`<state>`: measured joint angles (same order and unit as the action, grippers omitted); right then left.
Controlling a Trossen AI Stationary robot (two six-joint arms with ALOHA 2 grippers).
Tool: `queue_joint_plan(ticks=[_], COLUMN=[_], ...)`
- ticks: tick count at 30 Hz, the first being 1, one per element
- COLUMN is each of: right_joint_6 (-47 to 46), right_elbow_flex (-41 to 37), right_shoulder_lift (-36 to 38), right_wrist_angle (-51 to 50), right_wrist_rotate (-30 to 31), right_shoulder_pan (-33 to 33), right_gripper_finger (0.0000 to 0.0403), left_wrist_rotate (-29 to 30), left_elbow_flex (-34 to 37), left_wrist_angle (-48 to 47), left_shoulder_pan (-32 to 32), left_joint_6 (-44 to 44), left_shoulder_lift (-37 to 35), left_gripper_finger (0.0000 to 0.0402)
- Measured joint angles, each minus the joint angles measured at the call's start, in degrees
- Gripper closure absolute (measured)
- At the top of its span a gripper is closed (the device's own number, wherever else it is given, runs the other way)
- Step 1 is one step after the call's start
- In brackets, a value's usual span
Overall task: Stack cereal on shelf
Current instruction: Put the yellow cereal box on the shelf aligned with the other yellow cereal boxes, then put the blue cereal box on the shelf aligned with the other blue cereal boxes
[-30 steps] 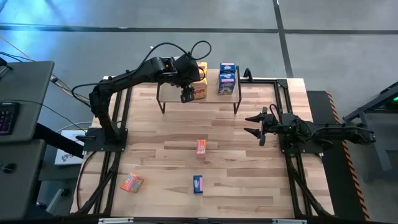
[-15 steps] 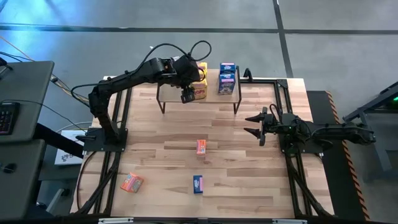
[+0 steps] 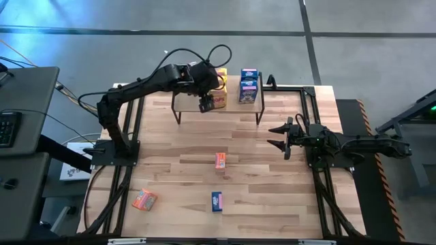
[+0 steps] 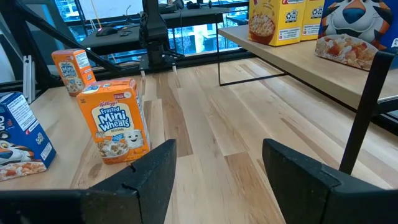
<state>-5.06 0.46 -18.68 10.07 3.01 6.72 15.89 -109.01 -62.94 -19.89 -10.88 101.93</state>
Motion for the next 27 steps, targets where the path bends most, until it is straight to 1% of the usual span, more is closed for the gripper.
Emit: queue_joint_plan(ticks=[4,13,15,21,27], right_joint_6=[0.0,-0.01,0.0,-0.01,-0.01], right_elbow_flex=[0.0,-0.01,0.0,-0.01,0.0], right_shoulder_lift=[0.0,0.0,0.0,0.0,-0.04], right_wrist_angle=[0.0,0.0,0.0,-0.15,-0.82], right_wrist_rotate=[0.0,0.01,0.02,0.0,0.01], right_shoulder_pan=[0.0,-0.01,-0.02,0.0,-0.02], right_gripper_finger=[0.0171,0.0171,0.0171,0.0171,0.0171], left_wrist_rotate=[3.04,4.11,4.33,7.38,8.54], left_elbow_flex=[0.0,0.0,0.0,-0.02,-0.02], left_wrist_angle=[-0.05,-0.16,-0.31,-0.06,-0.2], left_shoulder_pan=[0.98,2.36,2.5,3.73,4.46], left_joint_6=[3.22,3.99,4.8,4.92,4.88], left_shoulder_lift=[0.0,-0.09,-0.54,-2.38,-4.98], left_gripper_finger=[0.015,0.015,0.015,0.015,0.015])
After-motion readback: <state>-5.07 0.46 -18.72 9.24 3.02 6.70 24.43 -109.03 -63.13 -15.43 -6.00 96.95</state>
